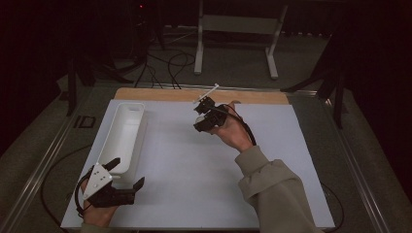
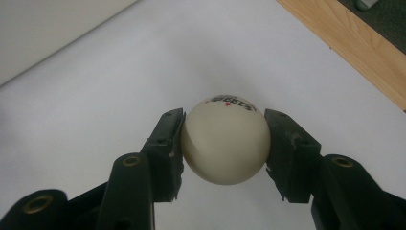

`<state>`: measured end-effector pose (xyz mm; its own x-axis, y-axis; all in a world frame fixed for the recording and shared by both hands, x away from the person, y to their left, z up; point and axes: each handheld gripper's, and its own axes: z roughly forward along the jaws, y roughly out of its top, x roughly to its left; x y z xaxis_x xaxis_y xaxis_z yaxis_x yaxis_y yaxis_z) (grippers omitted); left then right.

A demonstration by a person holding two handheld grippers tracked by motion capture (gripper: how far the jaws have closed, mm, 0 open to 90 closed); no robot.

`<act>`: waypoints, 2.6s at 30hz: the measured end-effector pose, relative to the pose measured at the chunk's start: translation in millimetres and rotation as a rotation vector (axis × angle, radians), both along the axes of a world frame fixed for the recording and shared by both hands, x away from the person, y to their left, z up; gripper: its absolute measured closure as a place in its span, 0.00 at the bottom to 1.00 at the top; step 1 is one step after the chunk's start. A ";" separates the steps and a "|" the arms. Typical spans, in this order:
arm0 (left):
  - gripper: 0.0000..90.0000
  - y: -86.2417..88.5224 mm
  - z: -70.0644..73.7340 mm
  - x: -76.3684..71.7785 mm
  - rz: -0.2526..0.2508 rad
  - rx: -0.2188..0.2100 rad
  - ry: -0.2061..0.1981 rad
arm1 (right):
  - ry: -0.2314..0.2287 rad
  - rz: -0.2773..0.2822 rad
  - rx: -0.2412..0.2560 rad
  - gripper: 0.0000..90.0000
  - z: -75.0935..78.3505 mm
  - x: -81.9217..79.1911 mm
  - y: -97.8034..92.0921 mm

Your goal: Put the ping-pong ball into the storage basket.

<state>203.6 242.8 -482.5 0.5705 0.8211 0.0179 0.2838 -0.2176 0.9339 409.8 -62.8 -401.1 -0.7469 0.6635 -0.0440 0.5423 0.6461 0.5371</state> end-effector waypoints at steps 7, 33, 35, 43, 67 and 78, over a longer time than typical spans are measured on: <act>0.00 -0.1 0.0 0.0 0.000 -0.001 0.001 | -0.015 0.024 0.006 0.56 4.3 -3.5 6.3; 0.00 -0.2 0.1 -0.2 -0.001 -0.003 0.002 | -0.036 0.081 0.021 0.56 11.6 -11.6 23.6; 0.00 -0.2 0.1 -0.2 -0.002 -0.002 0.002 | -0.034 0.080 0.025 0.56 11.6 -12.0 24.4; 0.00 -0.4 -0.1 0.0 -0.002 -0.003 0.003 | -0.035 0.088 0.028 0.56 11.6 -13.2 27.6; 0.00 0.0 0.1 -0.2 -0.002 -0.004 0.003 | -0.032 0.131 0.046 0.56 13.7 -19.5 41.8; 0.00 0.1 0.3 -0.3 -0.001 -0.005 0.003 | -0.037 0.146 0.051 0.56 14.2 -22.3 47.5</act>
